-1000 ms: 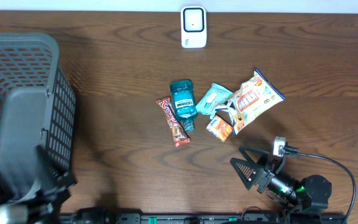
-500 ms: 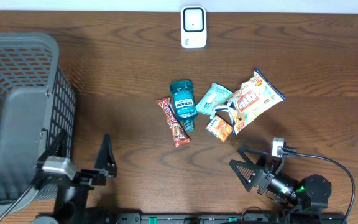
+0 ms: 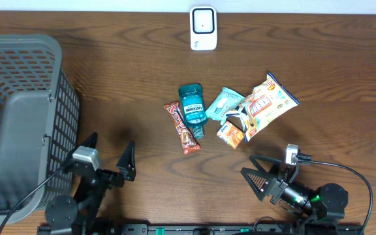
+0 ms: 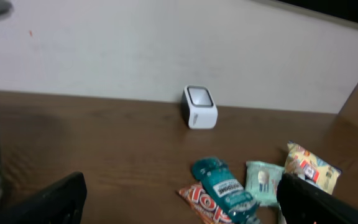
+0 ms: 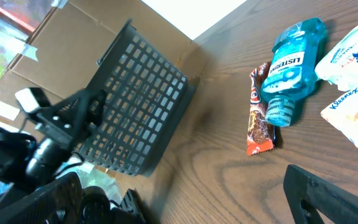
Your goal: Scan the item barcode
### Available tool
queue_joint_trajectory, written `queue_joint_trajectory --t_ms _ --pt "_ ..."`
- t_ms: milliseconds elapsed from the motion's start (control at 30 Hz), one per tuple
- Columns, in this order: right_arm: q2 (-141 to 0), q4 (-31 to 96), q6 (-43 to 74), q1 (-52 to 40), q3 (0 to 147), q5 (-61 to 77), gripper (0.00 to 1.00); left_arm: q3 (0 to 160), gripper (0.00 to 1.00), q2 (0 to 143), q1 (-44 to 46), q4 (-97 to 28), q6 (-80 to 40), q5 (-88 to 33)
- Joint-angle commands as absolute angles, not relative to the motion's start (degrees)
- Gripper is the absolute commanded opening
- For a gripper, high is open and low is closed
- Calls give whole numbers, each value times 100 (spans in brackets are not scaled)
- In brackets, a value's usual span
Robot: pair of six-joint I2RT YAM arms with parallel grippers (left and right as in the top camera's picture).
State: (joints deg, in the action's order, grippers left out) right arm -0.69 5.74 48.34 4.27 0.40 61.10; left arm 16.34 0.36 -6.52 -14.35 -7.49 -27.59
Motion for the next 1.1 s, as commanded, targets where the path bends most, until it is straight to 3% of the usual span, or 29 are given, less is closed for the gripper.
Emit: queue_joint_trajectory --t_ms 0,300,633,933,1067 --pt "-45 582 4713 440 32 6163 99 1293 98 23 -633 -1210 -764 -2915" --pt "-45 587 5063 440 32 6158 99 567 98 23 -633 -843 -764 -2853" --pt "-56 508 6473 440 32 5586 92 231 98 36 -327 -639 -781 -2329" --pt "-738 386 6180 440 32 4982 89 231 98 38 -292 -661 -781 -2329" --pt "-1527 362 5826 438 32 4694 90 231 98 38 -292 113 -781 -2259"
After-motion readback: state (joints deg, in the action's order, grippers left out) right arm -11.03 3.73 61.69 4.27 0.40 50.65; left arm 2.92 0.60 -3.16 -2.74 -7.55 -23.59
